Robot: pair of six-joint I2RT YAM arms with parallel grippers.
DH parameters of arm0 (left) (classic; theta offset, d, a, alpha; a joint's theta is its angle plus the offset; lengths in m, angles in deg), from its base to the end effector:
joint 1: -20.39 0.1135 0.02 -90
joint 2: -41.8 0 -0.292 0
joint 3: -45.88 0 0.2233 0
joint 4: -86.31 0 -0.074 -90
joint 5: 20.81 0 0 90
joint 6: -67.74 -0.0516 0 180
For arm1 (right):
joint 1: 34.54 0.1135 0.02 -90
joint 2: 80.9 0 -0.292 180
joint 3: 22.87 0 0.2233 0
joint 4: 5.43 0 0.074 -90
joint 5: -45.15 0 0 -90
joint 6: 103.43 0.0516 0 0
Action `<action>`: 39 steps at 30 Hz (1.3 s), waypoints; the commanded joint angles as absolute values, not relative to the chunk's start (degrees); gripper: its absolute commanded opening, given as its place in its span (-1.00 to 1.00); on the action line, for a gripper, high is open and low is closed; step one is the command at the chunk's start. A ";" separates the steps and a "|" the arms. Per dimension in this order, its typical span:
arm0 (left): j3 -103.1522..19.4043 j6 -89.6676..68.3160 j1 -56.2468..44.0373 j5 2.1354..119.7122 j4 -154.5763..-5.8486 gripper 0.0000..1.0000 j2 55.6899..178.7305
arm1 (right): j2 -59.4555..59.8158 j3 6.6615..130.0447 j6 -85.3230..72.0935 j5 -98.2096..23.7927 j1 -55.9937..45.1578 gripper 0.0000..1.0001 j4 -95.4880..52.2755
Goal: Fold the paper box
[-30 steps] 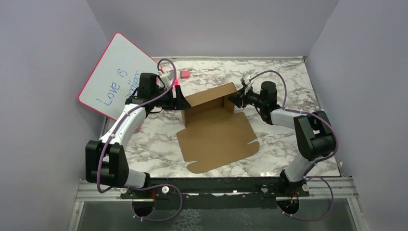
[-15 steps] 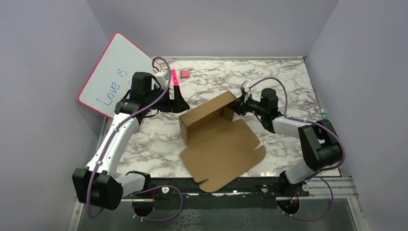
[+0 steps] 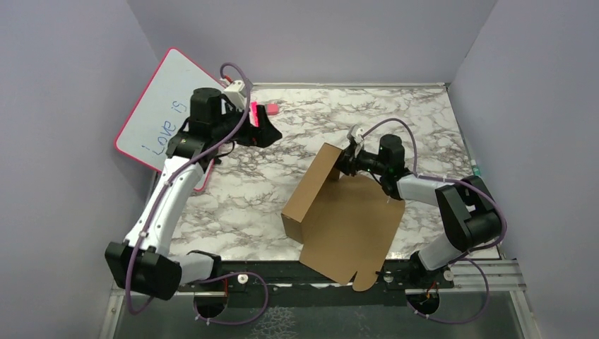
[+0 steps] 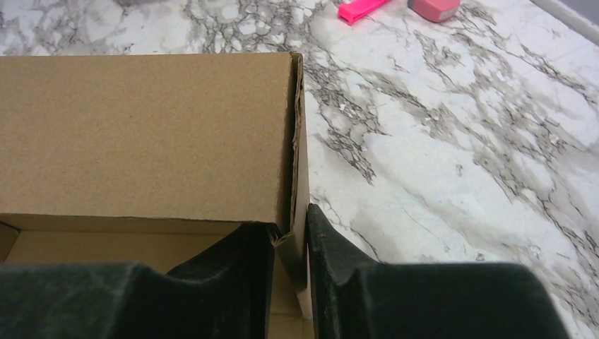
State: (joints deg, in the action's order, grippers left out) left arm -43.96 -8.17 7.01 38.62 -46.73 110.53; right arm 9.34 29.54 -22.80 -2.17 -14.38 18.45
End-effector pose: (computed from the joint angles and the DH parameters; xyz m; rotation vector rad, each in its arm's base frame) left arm 0.2167 -0.0785 0.4144 0.3344 2.0281 -0.8393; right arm 0.2754 0.1384 0.2416 -0.9580 1.5479 0.8052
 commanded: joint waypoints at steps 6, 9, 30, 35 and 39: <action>-37.47 1.78 -3.64 36.48 -62.78 0.79 120.73 | 10.41 26.40 -21.04 -7.42 -9.63 -0.42 26.64; -36.71 3.36 -5.58 37.33 -66.68 0.79 122.55 | 10.14 25.50 -19.82 -11.86 -8.27 -0.43 28.87; -46.87 0.93 -6.94 34.55 -65.76 0.77 137.66 | 6.77 24.58 -13.80 -29.95 -6.41 -0.43 29.77; -48.01 1.27 -6.94 32.74 -65.72 0.68 141.15 | 9.27 24.44 -13.61 -29.19 -6.36 -0.37 31.05; -47.46 1.51 -7.07 31.61 -66.08 0.67 142.21 | 11.40 23.88 -13.61 -29.67 -6.40 -0.28 33.71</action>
